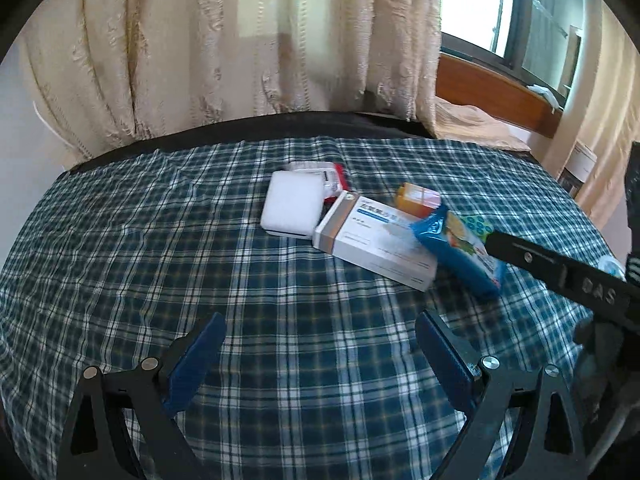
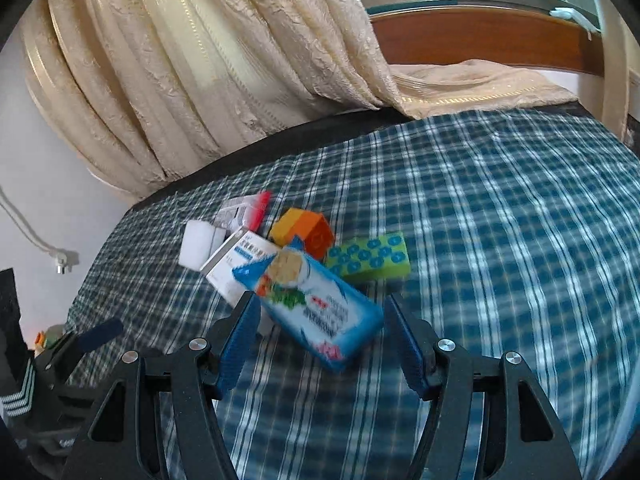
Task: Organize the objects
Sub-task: 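Move both grippers back to the remaining items, then grasp the cracker packet with the right gripper while the left grasps the white sponge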
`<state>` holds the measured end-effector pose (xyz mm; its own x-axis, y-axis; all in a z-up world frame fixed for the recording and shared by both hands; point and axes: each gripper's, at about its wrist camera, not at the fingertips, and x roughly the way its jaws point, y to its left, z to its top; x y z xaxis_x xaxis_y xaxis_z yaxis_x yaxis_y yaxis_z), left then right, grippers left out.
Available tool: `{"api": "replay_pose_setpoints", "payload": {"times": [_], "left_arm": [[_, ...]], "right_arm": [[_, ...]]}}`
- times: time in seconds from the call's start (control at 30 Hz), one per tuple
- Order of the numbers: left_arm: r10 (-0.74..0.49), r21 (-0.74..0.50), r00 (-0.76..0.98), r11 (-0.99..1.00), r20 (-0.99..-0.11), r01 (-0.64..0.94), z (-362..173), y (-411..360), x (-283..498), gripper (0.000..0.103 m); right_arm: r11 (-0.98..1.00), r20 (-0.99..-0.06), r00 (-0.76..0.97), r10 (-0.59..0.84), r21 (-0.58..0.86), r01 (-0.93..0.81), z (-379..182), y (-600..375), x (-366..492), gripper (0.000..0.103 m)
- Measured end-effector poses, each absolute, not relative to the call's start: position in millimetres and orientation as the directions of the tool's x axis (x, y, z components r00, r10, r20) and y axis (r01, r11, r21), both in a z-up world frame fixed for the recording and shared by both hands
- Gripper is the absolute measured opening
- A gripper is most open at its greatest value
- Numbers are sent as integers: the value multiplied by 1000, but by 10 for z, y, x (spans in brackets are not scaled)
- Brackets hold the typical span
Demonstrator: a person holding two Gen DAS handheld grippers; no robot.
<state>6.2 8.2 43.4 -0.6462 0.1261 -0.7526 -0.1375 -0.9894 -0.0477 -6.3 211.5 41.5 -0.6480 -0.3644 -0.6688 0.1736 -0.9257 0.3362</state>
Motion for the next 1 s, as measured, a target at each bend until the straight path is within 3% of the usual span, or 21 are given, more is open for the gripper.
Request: {"api": "replay_pose_setpoints", "payload": {"times": [0.37,0.63,1.0], "left_arm": [[99,-38,-629,-993,-771,-109,330,19,-36,98],[74,-32,-615,-996,-785,-80,263,-45,-118,98],[46,-20,-607,-999,-794,-49,181,-79,-199,98]], "right_arm": [[-865,-660,-570,-490,449,223,275,2096,-410,66],[-834,-659,-513,-550,457,309,226,1987,-262,67],[-911,-712,-570,-410,291,293,203,1858,-245,67]]}}
